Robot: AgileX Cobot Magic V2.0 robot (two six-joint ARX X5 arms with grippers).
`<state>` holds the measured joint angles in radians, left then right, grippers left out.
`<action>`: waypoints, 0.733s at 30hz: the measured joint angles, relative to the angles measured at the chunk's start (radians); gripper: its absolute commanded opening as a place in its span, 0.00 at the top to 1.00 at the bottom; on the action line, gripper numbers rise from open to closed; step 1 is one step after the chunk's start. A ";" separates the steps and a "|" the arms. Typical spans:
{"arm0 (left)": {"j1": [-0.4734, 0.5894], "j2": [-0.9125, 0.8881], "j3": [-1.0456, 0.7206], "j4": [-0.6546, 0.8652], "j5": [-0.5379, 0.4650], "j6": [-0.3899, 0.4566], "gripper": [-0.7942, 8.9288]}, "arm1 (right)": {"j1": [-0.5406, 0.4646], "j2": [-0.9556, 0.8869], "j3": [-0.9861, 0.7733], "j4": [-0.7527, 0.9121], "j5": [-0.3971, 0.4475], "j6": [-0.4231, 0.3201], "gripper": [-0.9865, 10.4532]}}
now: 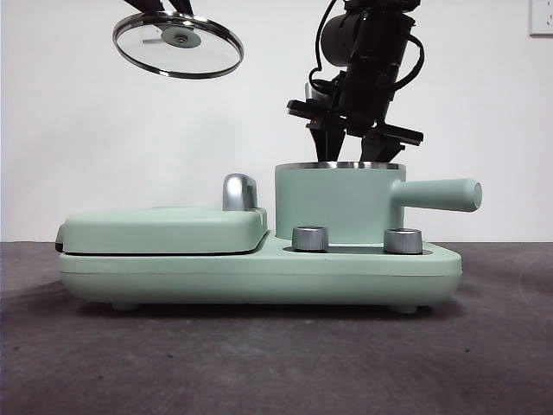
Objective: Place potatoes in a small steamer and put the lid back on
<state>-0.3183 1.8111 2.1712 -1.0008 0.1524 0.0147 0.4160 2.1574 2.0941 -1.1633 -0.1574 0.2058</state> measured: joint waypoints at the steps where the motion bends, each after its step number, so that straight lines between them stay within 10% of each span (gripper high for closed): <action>1: 0.000 0.000 0.000 0.000 0.000 0.000 0.90 | 0.000 0.000 0.000 0.000 0.000 0.000 0.68; 22: 0.000 0.000 0.000 -0.006 0.000 0.000 0.90 | 0.047 -0.058 0.216 -0.179 0.015 -0.030 0.61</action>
<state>-0.3183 1.8111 2.1712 -1.0069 0.1524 0.0147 0.4625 2.0995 2.3100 -1.3426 -0.1421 0.1757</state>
